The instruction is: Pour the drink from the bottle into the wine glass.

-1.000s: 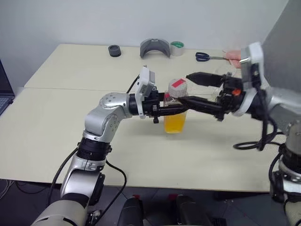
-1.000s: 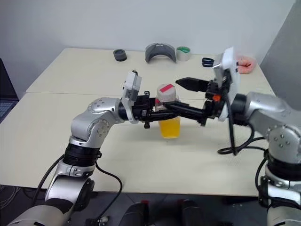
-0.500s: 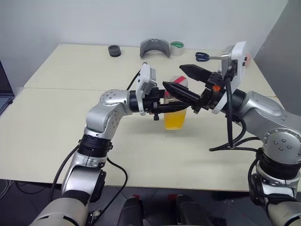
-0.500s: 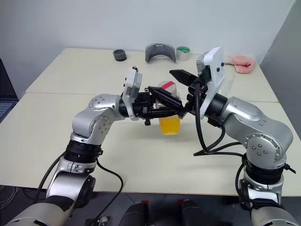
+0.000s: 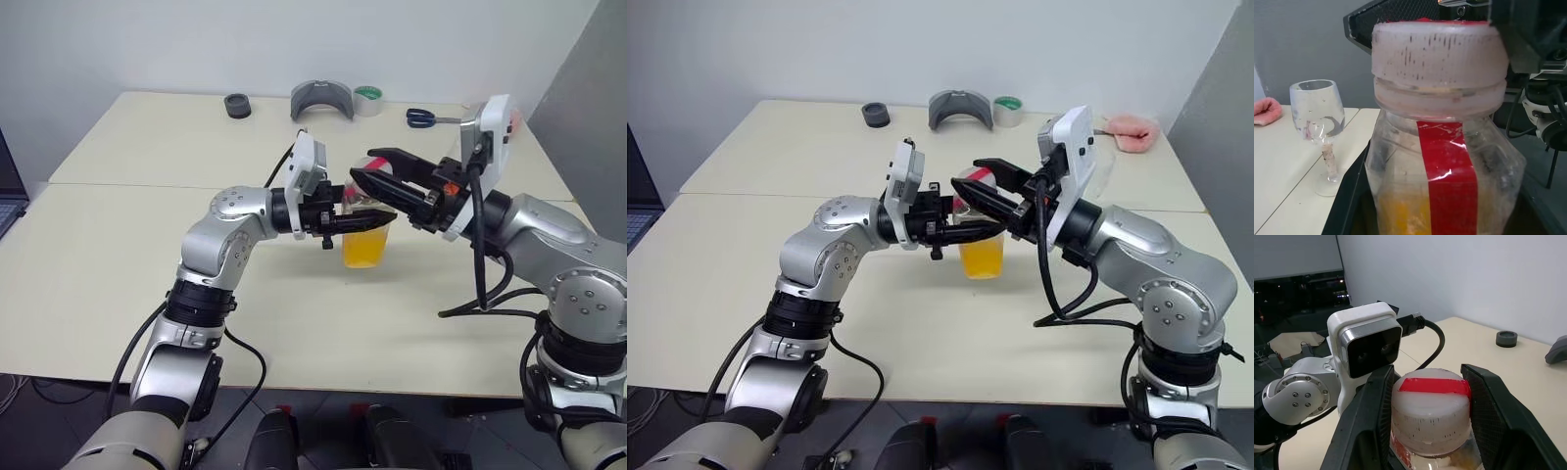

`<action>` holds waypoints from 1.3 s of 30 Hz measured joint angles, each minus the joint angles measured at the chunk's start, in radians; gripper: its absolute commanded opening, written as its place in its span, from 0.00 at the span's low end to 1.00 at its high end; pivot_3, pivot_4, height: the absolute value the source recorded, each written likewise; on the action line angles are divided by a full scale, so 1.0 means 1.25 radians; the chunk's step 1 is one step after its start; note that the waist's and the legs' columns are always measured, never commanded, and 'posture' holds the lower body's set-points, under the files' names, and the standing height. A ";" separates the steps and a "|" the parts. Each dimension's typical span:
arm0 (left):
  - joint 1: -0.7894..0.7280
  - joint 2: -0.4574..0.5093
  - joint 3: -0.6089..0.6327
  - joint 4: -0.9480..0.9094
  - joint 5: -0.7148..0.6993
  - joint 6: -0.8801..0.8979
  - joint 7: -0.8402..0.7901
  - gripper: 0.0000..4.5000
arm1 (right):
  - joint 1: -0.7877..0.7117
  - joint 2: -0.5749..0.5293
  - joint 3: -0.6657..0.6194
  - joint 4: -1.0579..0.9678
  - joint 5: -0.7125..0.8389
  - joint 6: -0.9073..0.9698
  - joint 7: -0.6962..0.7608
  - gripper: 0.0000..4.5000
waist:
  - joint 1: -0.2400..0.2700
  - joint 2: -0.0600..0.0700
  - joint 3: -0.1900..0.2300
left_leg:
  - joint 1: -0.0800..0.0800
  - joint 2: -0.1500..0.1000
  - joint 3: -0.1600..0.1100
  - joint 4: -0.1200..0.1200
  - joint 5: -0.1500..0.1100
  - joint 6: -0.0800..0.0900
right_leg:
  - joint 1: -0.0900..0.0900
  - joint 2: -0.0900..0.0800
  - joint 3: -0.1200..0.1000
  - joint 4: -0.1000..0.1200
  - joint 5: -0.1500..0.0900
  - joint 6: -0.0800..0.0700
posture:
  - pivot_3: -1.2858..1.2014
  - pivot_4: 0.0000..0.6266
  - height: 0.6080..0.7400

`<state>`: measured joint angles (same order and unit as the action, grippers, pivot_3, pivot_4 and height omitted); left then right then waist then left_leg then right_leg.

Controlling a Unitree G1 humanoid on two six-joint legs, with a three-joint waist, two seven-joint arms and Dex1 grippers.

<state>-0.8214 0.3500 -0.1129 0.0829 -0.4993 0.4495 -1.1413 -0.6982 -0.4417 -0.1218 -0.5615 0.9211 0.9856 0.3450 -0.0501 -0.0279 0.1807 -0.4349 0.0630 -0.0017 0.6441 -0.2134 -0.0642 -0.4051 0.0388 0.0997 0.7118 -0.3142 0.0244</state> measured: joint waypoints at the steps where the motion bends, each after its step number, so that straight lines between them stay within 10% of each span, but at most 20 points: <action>1: 0.000 0.000 0.001 0.000 0.000 0.000 0.001 0.39 | -0.002 -0.002 0.002 0.006 -0.001 -0.004 0.005 0.41 | 0.000 0.000 0.000 | 0.000 0.000 0.000 0.000 0.000 0.000 | 0.000 0.000 0.000 0.000 0.000 0.000 | 0.52 0.24 1.00; 14: -0.012 0.018 0.027 -0.015 -0.028 0.020 -0.018 0.39 | -0.221 -0.104 0.109 0.387 -0.068 -0.117 0.497 0.41 | -0.006 0.001 0.000 | 0.001 0.000 0.000 0.000 0.000 0.000 | 0.000 0.001 -0.001 0.000 0.000 0.000 | 0.52 0.24 1.00; 19: -0.012 0.020 0.015 -0.015 -0.023 0.025 -0.022 0.39 | -0.243 -0.109 0.131 0.462 -0.126 -0.184 0.591 0.77 | -0.003 0.001 0.001 | 0.000 0.000 0.000 0.000 0.000 0.000 | 0.000 -0.001 -0.001 -0.001 0.000 0.000 | 0.52 0.24 1.00; 22: -0.013 0.014 0.009 -0.013 -0.020 0.020 -0.023 0.39 | -0.221 -0.151 0.106 0.440 -0.135 -0.186 0.582 0.99 | 0.005 0.001 0.001 | -0.001 -0.001 0.000 0.000 0.000 0.000 | 0.000 -0.001 -0.001 -0.001 0.000 0.000 | 0.52 0.24 1.00; 39: -0.019 0.011 0.009 0.022 -0.003 -0.004 -0.024 0.39 | -0.043 -0.052 -0.052 0.066 0.093 -0.001 0.129 0.99 | 0.000 0.001 0.001 | 0.000 0.000 0.000 0.000 0.000 0.000 | 0.000 0.000 0.000 0.000 0.000 0.000 | 0.52 0.24 1.00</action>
<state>-0.8446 0.3641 -0.1019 0.1103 -0.5032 0.4450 -1.1709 -0.7520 -0.5070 -0.1868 -0.4789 1.0378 0.9838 0.5060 -0.0495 -0.0262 0.1820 -0.4351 0.0627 -0.0018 0.6446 -0.2133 -0.0642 -0.4050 0.0387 0.0997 0.7123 -0.3142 0.0242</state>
